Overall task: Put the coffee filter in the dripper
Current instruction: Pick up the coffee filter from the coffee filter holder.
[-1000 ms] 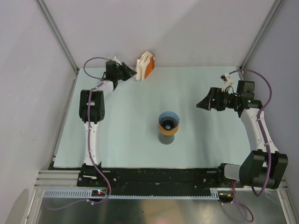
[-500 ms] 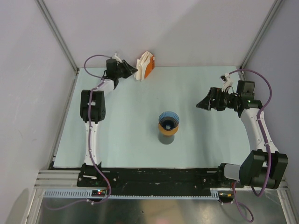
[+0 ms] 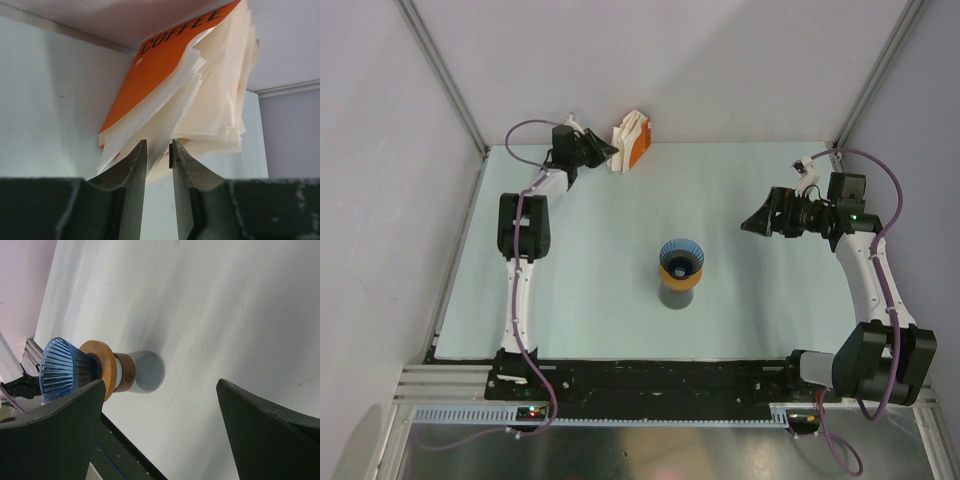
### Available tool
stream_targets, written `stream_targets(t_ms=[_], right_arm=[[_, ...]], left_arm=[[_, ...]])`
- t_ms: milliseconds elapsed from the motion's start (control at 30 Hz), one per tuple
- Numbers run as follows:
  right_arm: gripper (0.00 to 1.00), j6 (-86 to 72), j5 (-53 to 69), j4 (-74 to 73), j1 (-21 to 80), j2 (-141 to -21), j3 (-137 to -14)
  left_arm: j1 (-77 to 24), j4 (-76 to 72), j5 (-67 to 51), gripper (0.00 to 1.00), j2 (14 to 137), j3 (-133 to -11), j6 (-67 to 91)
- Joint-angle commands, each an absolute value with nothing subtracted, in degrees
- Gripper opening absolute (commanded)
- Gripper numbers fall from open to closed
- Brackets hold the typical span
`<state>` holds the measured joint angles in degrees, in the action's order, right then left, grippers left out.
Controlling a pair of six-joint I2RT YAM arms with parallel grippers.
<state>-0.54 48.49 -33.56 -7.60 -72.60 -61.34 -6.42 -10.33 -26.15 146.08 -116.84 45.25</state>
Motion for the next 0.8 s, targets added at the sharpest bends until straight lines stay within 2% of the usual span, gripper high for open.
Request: stream_targets(t_ms=[0, 133, 300, 400, 767], right_arm=[[0.99, -0.97, 48.65, -32.34, -7.95, -72.65, -61.39], [1.0, -0.97, 48.61, -32.34, -8.0, -72.75, -61.39], [0.99, -0.97, 48.6, -32.43, -8.04, -72.75, -61.46], [0.99, -0.99, 48.63, -32.5, -8.08, -72.44, -61.37], [1.0, -0.29, 49.52, -33.25, -8.48, -70.79, -61.45]], left_arm=[[-6.68, -9.59, -25.97, 0.31, 147.45, -120.1, 47.68], [-6.73, -9.5, -25.92, 0.28, 147.88, -120.89, 48.0], [-6.91, -9.47, -25.98, 0.08, 146.6, -120.59, 45.9], [-6.96, -9.53, -25.91, 0.01, 143.8, -118.82, 43.87], [-7.04, -9.5, -20.83, 0.0, 128.03, -106.56, 31.25]])
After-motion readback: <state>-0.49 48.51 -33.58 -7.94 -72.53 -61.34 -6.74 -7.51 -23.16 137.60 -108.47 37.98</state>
